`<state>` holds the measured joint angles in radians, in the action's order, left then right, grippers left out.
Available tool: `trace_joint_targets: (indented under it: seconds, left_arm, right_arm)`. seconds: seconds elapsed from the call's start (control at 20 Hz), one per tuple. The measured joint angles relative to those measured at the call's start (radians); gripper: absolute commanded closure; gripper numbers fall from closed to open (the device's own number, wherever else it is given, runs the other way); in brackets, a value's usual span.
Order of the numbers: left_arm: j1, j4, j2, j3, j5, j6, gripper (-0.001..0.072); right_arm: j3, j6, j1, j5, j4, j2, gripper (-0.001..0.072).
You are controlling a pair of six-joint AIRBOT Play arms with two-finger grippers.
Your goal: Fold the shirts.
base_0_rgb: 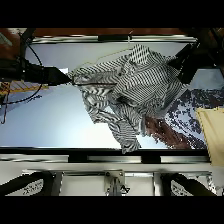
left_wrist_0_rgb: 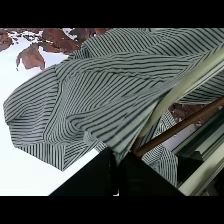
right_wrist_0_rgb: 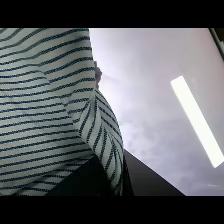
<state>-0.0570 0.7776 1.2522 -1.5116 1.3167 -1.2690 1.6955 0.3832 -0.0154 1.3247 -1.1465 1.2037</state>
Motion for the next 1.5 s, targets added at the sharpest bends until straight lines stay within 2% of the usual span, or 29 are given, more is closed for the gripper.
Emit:
trace_joint_targets:
  seconds: [0.4,0.65,0.75,1.15,1.3,1.5]
  left_arm:
    - [-0.008,-0.193,0.055,0.0,-0.123,-0.031,0.065]
    - [-0.051,-0.201,0.087,-0.001,-0.222,-0.03,0.0651]
    - [-0.037,-0.155,0.092,-0.001,-0.231,-0.021,0.0651]
    - [0.023,0.106,0.103,-0.002,-0.095,-0.044,0.065]
    - [0.027,0.1,0.103,-0.003,-0.071,-0.031,0.065]
    - [0.03,0.004,0.103,-0.014,-0.048,-0.018,0.065]
  right_arm:
    - [0.0,-0.14,0.001,-0.059,0.031,0.0,0.0627]
    - [0.0,-0.17,0.0,-0.073,0.037,0.0,0.0627]
    - [0.0,-0.16,0.001,-0.08,0.024,0.0,0.0627]
    - [-0.001,-0.142,0.002,-0.131,0.047,0.002,0.0627]
    - [-0.001,-0.149,0.001,-0.14,0.027,0.014,0.0627]
    - [-0.001,-0.162,-0.001,-0.161,-0.015,0.04,0.0627]
